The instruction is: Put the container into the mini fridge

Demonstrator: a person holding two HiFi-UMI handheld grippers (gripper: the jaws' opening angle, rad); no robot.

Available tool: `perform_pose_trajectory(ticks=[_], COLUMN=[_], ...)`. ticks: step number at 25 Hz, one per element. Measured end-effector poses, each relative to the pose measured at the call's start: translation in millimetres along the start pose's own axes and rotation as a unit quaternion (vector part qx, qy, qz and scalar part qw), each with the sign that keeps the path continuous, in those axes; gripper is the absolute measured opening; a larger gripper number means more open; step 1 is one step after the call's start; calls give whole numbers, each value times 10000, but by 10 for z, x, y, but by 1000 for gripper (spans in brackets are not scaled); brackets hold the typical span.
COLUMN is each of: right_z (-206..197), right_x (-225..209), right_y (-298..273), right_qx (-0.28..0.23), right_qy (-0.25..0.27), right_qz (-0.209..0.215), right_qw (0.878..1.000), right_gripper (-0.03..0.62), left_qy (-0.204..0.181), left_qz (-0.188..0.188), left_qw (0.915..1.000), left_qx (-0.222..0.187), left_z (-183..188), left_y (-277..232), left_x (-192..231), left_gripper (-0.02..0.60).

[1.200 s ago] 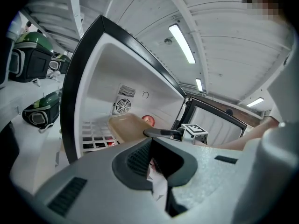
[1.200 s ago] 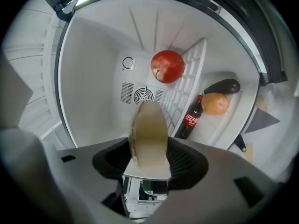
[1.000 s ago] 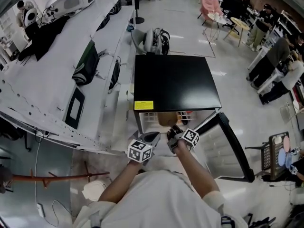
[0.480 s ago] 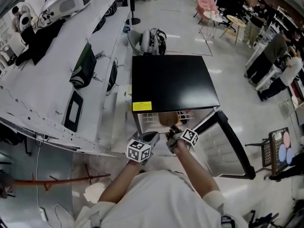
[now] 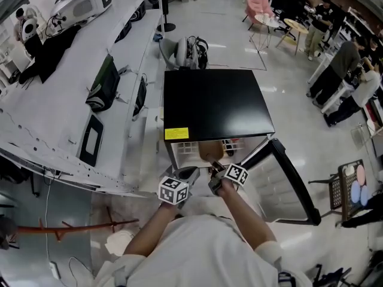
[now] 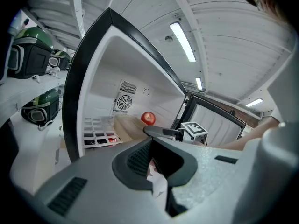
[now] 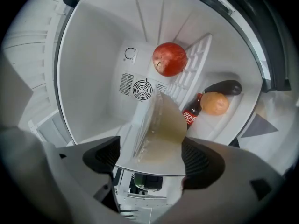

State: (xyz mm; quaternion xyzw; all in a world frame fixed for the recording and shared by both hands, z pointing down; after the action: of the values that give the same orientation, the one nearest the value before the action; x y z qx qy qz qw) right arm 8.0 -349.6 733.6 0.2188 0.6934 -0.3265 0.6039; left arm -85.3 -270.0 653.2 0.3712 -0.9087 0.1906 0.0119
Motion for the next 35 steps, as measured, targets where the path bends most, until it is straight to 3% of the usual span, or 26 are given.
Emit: perform_pose_trajectory(ticks=[8, 14, 16, 19, 22, 26, 31, 35], right_z=[-45, -91, -84, -89, -111, -205, -297, -340], right_x=[-54, -131, -84, -18, 32, 109, 161, 163], right_y=[-14, 77, 100, 162, 225, 286, 178, 77], right_qx=[143, 172, 119, 17, -166, -269, -60, 129], right_qy=[723, 1782, 2301, 3141, 3922, 4828, 5192, 5406], right_qz=[-410, -878, -968, -1256, -1560, -1731, -1669, -1616], right_qw=[9964, 9799, 9683, 9411, 9064, 8580, 8382, 8255], right_gripper=[442, 469, 468, 468, 460, 398, 336, 333], left_qy=[49, 61, 60, 67, 82, 115, 157, 196], left_qz=[47, 51, 53, 60, 78, 132, 243, 321], left_qw=[10000, 9999, 9999, 9999, 9999, 9998, 9995, 9993], left_qx=[57, 64, 68, 71, 71, 80, 97, 81], left_z=[-55, -67, -76, -84, -92, -120, -161, -195], left_y=[29, 34, 32, 36, 56, 117, 219, 291], left_x=[-30, -81, -96, -114, -126, -136, -99, -73], left_gripper=[5, 4, 5, 5, 5, 5, 5, 5])
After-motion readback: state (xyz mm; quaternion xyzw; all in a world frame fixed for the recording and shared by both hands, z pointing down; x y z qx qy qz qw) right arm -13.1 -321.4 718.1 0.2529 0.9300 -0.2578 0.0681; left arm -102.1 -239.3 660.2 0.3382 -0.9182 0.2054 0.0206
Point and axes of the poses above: the fingertips, and each gripper's own axes: y backward along the fingers, x to its left, z out of its top, the point moved 2 cm from there along y, backward along the fingers, and after that the axes turned 15 degrees about -y, right-handed, at the moved point
